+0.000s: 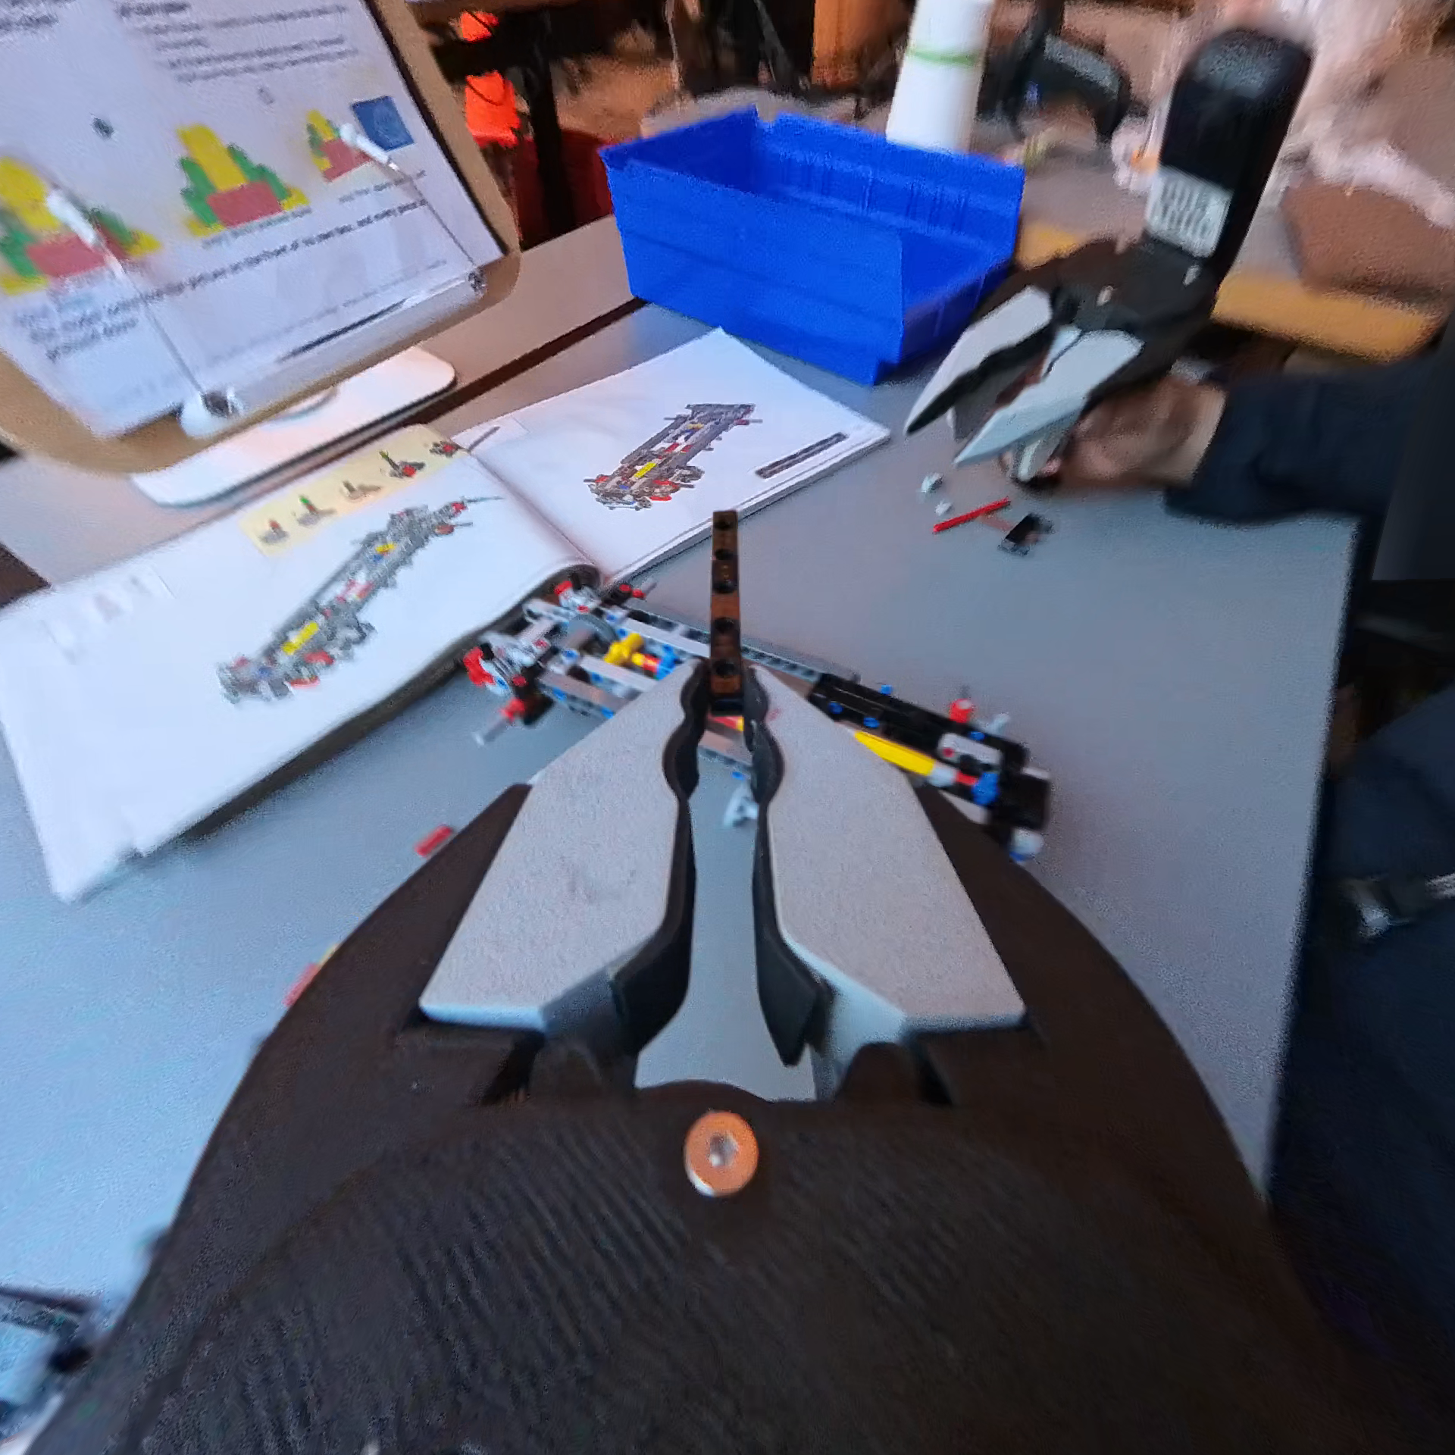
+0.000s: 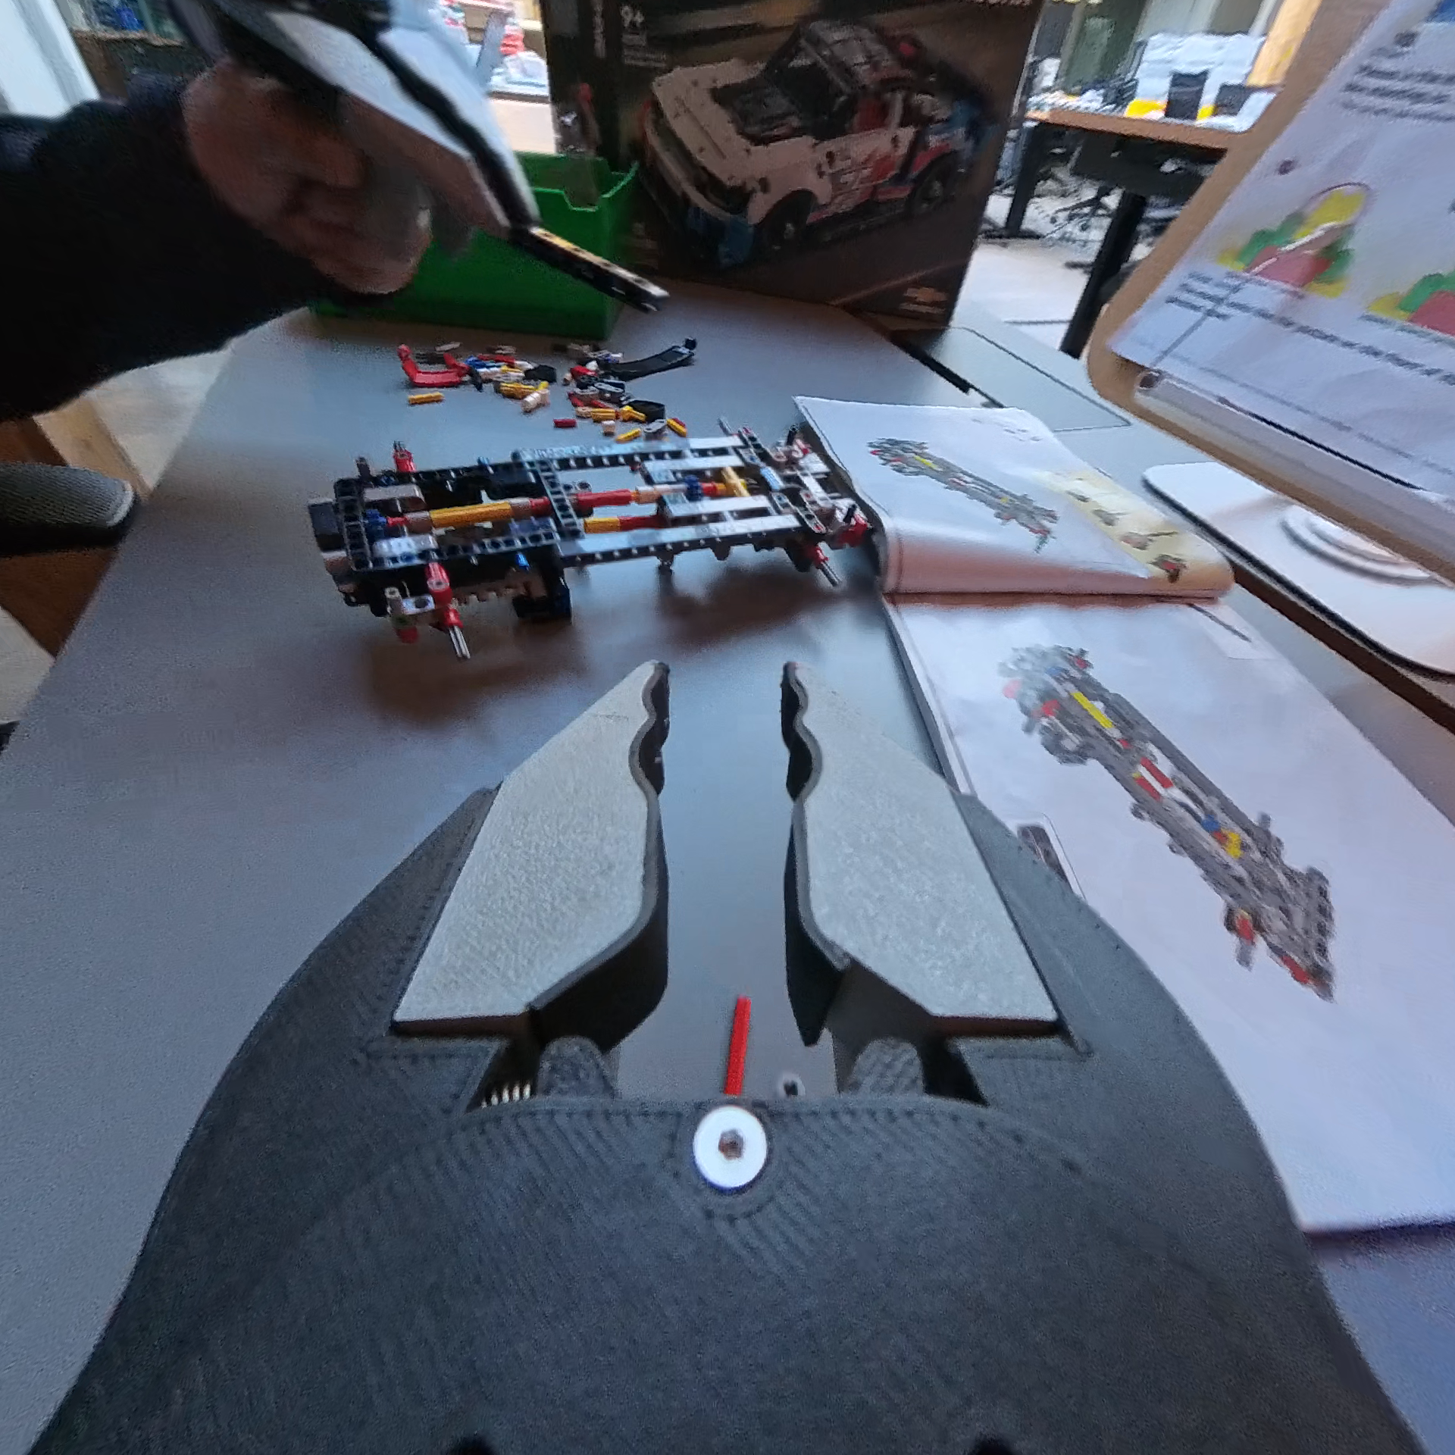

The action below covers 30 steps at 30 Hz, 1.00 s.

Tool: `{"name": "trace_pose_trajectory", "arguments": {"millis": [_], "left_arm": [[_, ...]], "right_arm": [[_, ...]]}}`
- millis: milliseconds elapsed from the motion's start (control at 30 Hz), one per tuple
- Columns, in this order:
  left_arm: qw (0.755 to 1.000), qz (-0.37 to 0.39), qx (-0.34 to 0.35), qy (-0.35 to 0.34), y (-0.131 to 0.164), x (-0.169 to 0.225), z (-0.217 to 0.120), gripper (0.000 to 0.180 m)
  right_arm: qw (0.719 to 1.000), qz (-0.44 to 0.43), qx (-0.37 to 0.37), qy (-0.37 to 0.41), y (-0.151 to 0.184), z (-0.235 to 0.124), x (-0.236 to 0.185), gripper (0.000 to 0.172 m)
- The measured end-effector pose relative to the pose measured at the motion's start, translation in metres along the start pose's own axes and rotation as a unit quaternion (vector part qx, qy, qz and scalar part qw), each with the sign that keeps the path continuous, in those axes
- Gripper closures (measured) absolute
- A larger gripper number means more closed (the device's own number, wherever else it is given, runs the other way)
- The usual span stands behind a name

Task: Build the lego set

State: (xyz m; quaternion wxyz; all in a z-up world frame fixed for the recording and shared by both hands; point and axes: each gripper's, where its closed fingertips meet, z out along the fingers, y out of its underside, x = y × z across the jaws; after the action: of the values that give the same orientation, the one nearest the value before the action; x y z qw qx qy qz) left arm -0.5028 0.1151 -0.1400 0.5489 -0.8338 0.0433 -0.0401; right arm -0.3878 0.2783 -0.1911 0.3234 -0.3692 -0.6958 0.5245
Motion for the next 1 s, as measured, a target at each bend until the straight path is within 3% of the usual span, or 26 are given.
{"name": "trace_pose_trajectory", "arguments": {"millis": [100,267,467,600,667,700,733,800,833,1000], "left_arm": [[0.996,0.079,-0.051,0.012,-0.009,-0.017,0.026,0.175],[0.983,0.136,-0.104,0.061,-0.009,-0.036,0.064,0.175],[0.975,0.161,-0.108,0.106,-0.003,-0.045,0.084,0.175],[0.978,0.146,-0.093,0.117,0.007,-0.049,0.09,0.175],[0.978,0.133,-0.093,0.134,0.015,-0.046,0.09,0.175],[0.978,0.133,-0.098,0.129,0.02,-0.049,0.09,0.175],[0.978,0.137,-0.1,0.119,0.022,-0.052,0.09,0.175],[0.98,0.138,-0.09,0.115,0.02,-0.055,0.086,0.175],[0.982,0.132,-0.08,0.111,0.016,-0.058,0.083,0.176],[0.991,0.08,-0.047,0.099,0.012,-0.075,0.072,0.175]], "right_arm": [[0.999,-0.015,-0.013,-0.026,-0.018,0.019,-0.005,0.146],[0.996,-0.066,-0.054,-0.03,-0.048,0.064,0.012,0.141],[0.984,-0.08,-0.145,-0.066,-0.029,0.119,0.027,0.127],[0.983,-0.063,-0.148,-0.09,-0.016,0.141,0.025,0.141],[0.98,-0.066,-0.164,-0.095,-0.007,0.146,0.026,0.165],[0.98,-0.066,-0.164,-0.091,-0.005,0.149,0.028,0.164],[0.981,-0.066,-0.162,-0.079,-0.004,0.151,0.033,0.156],[0.984,-0.056,-0.163,-0.055,-0.004,0.152,0.044,0.119],[0.985,-0.036,-0.162,-0.056,-0.004,0.153,0.047,0.109],[0.978,0.023,-0.167,-0.125,0.008,0.155,0.041,0.127]]}}
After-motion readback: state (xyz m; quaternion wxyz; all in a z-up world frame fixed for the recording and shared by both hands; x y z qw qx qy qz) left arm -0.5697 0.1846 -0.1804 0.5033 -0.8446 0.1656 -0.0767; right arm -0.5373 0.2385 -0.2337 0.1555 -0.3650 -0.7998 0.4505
